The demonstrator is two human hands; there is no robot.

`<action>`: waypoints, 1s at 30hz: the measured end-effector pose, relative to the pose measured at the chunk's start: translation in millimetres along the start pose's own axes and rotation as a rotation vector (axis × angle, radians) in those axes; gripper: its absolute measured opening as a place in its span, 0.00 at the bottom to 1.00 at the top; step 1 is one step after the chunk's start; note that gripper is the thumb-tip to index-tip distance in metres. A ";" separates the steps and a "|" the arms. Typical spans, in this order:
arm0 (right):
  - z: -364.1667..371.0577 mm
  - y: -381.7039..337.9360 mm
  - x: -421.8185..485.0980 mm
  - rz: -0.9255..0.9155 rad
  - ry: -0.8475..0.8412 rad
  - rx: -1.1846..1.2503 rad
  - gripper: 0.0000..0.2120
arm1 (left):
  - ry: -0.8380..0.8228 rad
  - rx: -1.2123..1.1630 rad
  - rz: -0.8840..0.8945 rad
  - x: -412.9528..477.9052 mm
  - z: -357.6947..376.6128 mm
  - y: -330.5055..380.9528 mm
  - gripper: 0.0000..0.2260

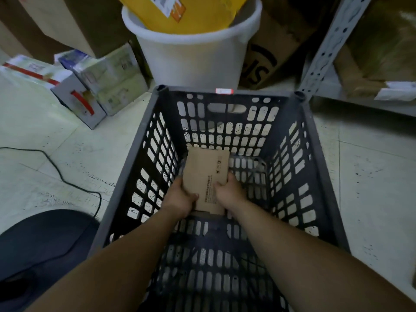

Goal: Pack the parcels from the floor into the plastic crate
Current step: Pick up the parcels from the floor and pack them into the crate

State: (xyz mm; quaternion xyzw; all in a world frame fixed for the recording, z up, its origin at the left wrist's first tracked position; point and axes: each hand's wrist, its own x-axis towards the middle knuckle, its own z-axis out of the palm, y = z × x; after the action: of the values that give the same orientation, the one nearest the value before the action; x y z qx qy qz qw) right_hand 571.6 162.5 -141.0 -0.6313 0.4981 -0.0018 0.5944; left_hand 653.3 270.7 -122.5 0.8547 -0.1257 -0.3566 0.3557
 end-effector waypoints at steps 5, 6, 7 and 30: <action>6.5 8.3 4.1 0.022 -0.019 -0.031 0.21 | -0.126 0.223 0.125 1.7 4.4 -21.6 0.41; 6.7 8.0 3.2 0.023 -0.012 -0.032 0.21 | -0.161 0.357 0.143 -1.4 4.2 -24.1 0.47; 6.6 7.3 2.3 0.019 -0.005 -0.031 0.21 | -0.178 0.495 0.164 -3.0 5.0 -27.3 0.50; -117.3 -154.0 -165.2 0.003 -0.046 -0.227 0.25 | -0.194 0.259 -0.095 -142.7 -103.4 144.4 0.37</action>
State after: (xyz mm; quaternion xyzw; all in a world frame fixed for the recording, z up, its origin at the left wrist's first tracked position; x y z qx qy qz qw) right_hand 515.1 147.7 106.7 -0.6936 0.4824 0.0700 0.5303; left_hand 629.3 287.9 103.3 0.8600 -0.1636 -0.4346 0.2116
